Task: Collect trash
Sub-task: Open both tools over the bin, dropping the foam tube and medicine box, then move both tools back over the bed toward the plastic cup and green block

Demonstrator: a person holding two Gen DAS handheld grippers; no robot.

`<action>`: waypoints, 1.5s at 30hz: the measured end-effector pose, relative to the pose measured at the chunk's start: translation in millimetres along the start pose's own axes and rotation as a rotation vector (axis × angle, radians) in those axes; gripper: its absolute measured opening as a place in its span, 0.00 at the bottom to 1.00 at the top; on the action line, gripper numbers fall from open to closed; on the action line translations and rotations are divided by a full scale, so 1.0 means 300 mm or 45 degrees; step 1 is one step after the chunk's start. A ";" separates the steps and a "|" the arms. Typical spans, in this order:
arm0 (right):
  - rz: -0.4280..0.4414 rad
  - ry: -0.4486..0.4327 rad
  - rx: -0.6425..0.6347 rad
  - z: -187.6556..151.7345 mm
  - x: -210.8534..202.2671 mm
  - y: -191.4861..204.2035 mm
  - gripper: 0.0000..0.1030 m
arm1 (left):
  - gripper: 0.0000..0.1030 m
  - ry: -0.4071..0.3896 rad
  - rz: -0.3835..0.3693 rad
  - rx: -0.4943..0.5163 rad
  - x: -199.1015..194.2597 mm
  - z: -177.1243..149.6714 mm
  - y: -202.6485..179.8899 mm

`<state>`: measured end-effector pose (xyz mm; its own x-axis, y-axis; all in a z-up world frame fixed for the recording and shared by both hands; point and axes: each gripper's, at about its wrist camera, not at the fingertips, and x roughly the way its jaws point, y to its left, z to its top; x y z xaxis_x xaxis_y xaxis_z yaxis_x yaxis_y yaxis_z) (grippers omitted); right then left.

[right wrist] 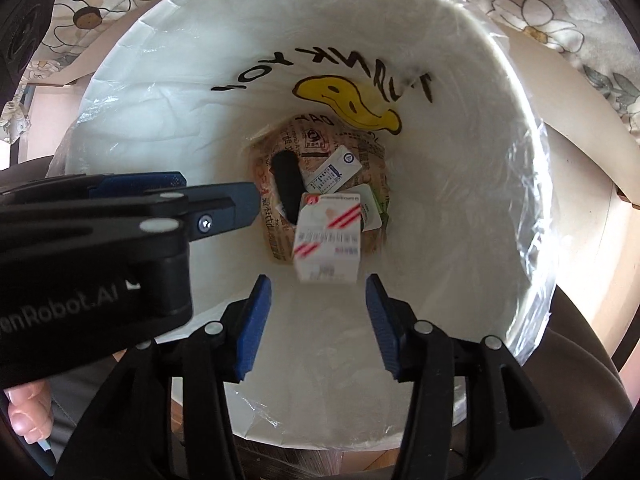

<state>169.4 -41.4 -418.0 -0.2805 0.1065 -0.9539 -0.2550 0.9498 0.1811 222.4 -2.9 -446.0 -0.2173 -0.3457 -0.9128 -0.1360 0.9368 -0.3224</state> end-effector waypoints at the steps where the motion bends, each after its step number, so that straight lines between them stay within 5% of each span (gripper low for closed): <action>1: -0.003 -0.001 -0.004 -0.001 -0.003 0.003 0.49 | 0.56 -0.003 0.004 0.006 0.004 0.002 0.001; 13: -0.031 -0.044 -0.021 -0.041 -0.081 0.009 0.49 | 0.56 -0.084 0.088 0.126 -0.100 -0.055 -0.048; 28: 0.050 -0.137 -0.005 -0.169 -0.276 -0.001 0.49 | 0.56 -0.366 0.169 0.255 -0.411 -0.190 -0.087; 45: 0.089 -0.566 -0.059 -0.366 -0.827 -0.106 0.49 | 0.56 -0.802 0.152 0.354 -0.978 -0.379 -0.138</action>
<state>145.5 -130.4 -160.9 0.1233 0.2957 -0.9473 -0.2934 0.9228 0.2498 181.8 53.7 -136.3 0.3983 -0.2209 -0.8903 0.1248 0.9746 -0.1859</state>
